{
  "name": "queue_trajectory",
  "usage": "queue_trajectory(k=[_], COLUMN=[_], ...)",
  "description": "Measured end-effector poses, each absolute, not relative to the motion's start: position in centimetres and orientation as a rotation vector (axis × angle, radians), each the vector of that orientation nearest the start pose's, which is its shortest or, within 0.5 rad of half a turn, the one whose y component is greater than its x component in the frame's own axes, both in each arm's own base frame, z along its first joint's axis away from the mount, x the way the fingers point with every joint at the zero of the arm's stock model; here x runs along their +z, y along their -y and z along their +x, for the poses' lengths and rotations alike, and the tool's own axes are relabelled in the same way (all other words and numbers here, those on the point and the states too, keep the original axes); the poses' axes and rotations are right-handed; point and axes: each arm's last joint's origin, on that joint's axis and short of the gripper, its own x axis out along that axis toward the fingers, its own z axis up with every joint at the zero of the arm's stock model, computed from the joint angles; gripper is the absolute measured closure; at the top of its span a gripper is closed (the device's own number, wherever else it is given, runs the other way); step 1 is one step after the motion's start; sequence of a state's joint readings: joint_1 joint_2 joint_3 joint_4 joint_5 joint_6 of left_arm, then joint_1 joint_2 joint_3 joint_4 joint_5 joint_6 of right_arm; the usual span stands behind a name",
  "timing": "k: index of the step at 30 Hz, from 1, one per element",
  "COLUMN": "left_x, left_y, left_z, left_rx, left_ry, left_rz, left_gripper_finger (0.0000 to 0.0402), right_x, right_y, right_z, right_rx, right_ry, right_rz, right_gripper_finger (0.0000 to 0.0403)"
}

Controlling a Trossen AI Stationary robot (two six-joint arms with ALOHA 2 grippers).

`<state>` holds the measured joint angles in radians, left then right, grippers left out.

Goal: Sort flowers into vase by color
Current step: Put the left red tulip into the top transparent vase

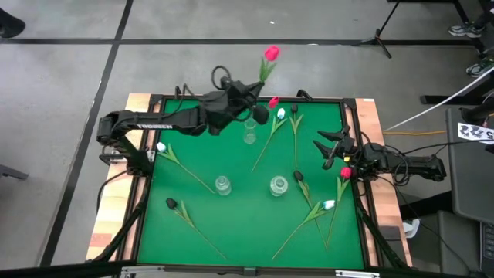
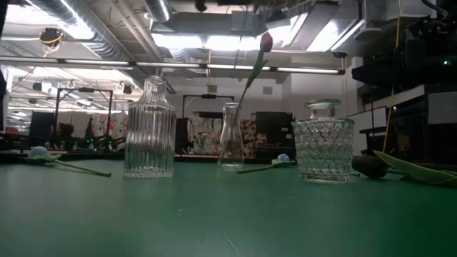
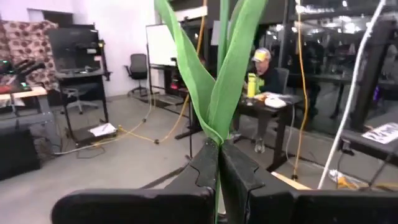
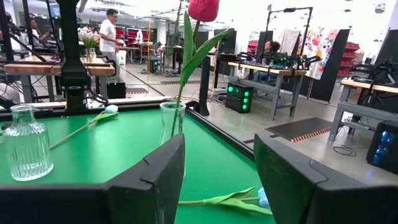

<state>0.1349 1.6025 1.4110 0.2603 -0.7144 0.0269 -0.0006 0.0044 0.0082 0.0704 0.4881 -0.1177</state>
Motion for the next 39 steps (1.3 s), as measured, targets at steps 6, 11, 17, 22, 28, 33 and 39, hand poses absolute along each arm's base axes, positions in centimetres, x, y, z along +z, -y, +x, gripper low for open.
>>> queue_trajectory(k=[6,11,17,22,28,33,39], left_x=[35.3,31.5,29.7,29.1,28.3,26.8,25.3], left_y=[-7.7,-8.3,-8.3,-8.3,-8.4,-8.6,-8.9], left_z=[33.3,31.9,31.4,31.6,32.0,32.8,33.5], left_rx=[0.728,0.708,0.714,0.726,0.732,0.737,0.744], left_ry=[0.289,0.355,0.328,0.256,0.225,0.175,0.134], left_rz=[-0.075,-0.129,-0.139,-0.113,-0.099,-0.097,-0.094], left_gripper_finger=[0.0399,0.0399,0.0399,0.0399,0.0399,0.0399,0.0399], right_x=[17.3,17.3,17.3,17.3,17.3,17.3,17.3], right_y=[1.5,1.5,1.5,1.5,1.5,1.5,1.5], right_z=[9.3,9.3,9.3,9.3,9.3,9.3,9.3], right_rx=[-0.532,-0.561,-0.559,-0.559,-0.557,-0.557,-0.556], right_ry=[0.045,0.052,0.056,0.058,0.058,0.058,0.058], right_rz=[-0.086,-0.062,-0.052,-0.051,-0.051,-0.051,-0.051], right_gripper_finger=[0.021,0.021,0.021,0.021,0.021,0.021,0.021])
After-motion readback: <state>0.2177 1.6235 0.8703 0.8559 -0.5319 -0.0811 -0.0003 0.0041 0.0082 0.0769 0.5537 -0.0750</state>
